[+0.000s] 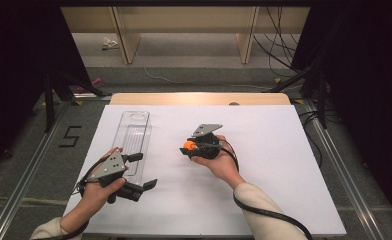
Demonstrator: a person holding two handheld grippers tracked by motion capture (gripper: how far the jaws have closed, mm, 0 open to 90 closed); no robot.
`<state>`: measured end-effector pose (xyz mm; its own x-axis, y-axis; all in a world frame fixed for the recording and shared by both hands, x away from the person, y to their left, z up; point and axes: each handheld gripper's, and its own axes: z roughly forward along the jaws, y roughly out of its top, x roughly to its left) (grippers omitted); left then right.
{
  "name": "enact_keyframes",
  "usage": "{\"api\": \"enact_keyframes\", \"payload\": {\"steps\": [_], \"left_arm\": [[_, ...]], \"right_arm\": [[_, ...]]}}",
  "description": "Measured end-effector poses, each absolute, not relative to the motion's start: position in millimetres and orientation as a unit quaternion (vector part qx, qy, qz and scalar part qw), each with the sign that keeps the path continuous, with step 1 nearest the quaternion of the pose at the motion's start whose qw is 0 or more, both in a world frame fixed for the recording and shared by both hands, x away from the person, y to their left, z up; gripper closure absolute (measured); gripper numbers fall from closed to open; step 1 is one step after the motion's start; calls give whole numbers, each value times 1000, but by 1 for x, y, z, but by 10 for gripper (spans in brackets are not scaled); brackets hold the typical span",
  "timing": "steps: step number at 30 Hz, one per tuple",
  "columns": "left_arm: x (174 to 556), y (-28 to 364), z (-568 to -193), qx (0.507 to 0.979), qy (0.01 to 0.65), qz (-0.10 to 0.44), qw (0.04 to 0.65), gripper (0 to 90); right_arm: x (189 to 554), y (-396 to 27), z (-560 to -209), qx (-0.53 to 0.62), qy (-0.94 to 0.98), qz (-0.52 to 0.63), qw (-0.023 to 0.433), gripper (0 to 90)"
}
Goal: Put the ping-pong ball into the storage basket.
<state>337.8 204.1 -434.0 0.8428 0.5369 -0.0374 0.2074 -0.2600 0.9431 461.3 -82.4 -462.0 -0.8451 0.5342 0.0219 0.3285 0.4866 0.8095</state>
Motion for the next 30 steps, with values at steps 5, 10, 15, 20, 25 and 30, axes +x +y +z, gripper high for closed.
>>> {"api": "enact_keyframes", "payload": {"steps": [5,10,15,20,25,30], "left_arm": [[338,204,-434,780,239,148,559,23],[338,204,-434,780,238,147,559,23],[338,204,-434,780,238,148,560,23],[338,204,-434,780,238,147,560,23],[338,204,-434,780,238,147,559,23],[338,204,-434,780,238,148,559,23]], "right_arm": [[461,-82,-460,250,854,441,119,516],[460,-81,-458,250,852,444,117,515],[460,-80,-455,248,851,447,118,516],[459,-80,-453,247,849,451,119,516],[459,-80,-452,247,849,451,119,516],[459,-80,-450,247,848,454,119,516]]}}
